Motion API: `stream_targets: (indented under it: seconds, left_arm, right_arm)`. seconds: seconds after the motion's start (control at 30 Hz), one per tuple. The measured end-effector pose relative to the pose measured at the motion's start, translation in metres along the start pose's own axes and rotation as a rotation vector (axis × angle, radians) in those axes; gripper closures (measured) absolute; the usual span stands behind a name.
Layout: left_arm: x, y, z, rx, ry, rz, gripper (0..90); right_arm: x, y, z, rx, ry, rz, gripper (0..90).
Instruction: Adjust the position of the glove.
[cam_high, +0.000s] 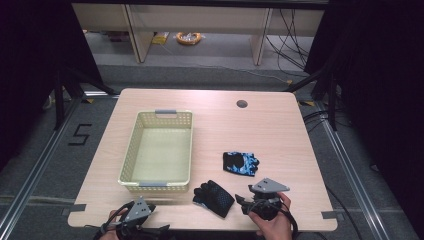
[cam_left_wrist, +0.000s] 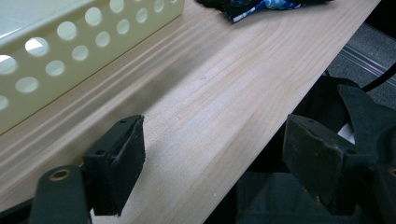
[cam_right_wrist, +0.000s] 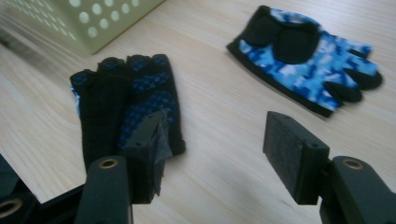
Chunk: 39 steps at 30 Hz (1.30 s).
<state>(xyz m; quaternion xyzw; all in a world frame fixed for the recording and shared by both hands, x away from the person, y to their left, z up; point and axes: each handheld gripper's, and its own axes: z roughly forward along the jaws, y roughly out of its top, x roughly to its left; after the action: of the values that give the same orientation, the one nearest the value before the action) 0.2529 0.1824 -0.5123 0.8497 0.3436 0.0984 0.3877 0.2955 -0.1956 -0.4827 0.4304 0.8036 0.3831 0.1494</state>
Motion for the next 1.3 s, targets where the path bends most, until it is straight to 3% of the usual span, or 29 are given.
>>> stream_targets:
  seconds: [0.07,0.2,0.37,0.4,0.5,0.57,0.6,0.63,0.67,0.77,0.83,0.87,1.07,1.1,1.23,1.27,1.3]
  left_arm:
    - [0.000,0.000,0.000,0.000,-0.001,0.000,20.7]
    - [0.001,0.000,-0.001,0.011,-0.001,0.013,20.7]
    - [0.001,0.000,-0.002,0.011,0.006,0.016,20.7]
    - [0.000,0.000,-0.001,0.010,0.004,-0.007,20.7]
    - [-0.001,0.000,-0.001,-0.003,-0.003,0.005,20.7]
    - [-0.001,0.000,-0.001,-0.003,-0.002,0.005,20.7]
    - [0.001,0.000,-0.002,0.014,0.007,0.023,20.7]
    - [0.001,0.000,-0.002,0.013,0.007,0.023,20.7]
    - [0.000,0.000,-0.001,0.002,0.000,0.009,20.7]
    - [-0.001,0.000,-0.001,-0.002,-0.002,0.005,20.7]
    - [0.001,0.000,-0.002,0.014,0.006,0.024,20.7]
    - [-0.001,0.000,-0.001,-0.003,-0.004,0.002,20.7]
    - [-0.001,0.000,-0.001,0.011,0.004,0.000,20.9]
    - [-0.001,0.000,-0.001,0.012,0.004,0.000,21.0]
    - [-0.001,0.000,-0.001,-0.001,-0.006,0.003,21.1]
    - [0.000,0.000,-0.002,0.012,0.004,0.020,21.1]
    - [0.000,0.000,-0.002,0.012,0.004,0.020,21.2]
  right_arm:
    - [0.004,0.004,0.007,0.007,-0.005,-0.041,43.2]
    - [0.013,0.012,0.019,0.036,0.012,-0.066,45.5]
    - [0.019,0.017,0.032,0.086,0.020,-0.079,49.0]
    - [0.019,0.017,0.034,0.096,0.023,-0.082,50.3]
    - [0.018,0.018,0.039,0.113,0.038,-0.061,53.5]
    - [0.017,0.019,0.040,0.115,0.045,-0.073,54.5]
    - [0.018,0.020,0.043,0.128,0.047,-0.069,56.2]
    - [0.019,0.019,0.046,0.111,0.043,-0.063,56.9]
    - [0.018,0.020,0.047,0.143,0.044,-0.087,58.4]
    - [0.019,0.018,0.052,0.153,0.067,-0.092,65.5]
    - [0.018,0.017,0.055,0.121,0.072,-0.113,69.1]
    - [0.019,0.018,0.054,0.140,0.077,-0.115,70.8]
    - [0.016,0.018,0.055,0.139,0.117,-0.133,81.3]
    - [0.015,0.018,0.056,0.113,0.128,-0.150,86.0]
    - [0.014,0.022,0.053,0.121,0.151,-0.203,86.8]
    - [0.015,0.023,0.053,0.093,0.152,-0.196,86.9]
    - [0.013,0.026,0.050,0.084,0.176,-0.222,87.0]
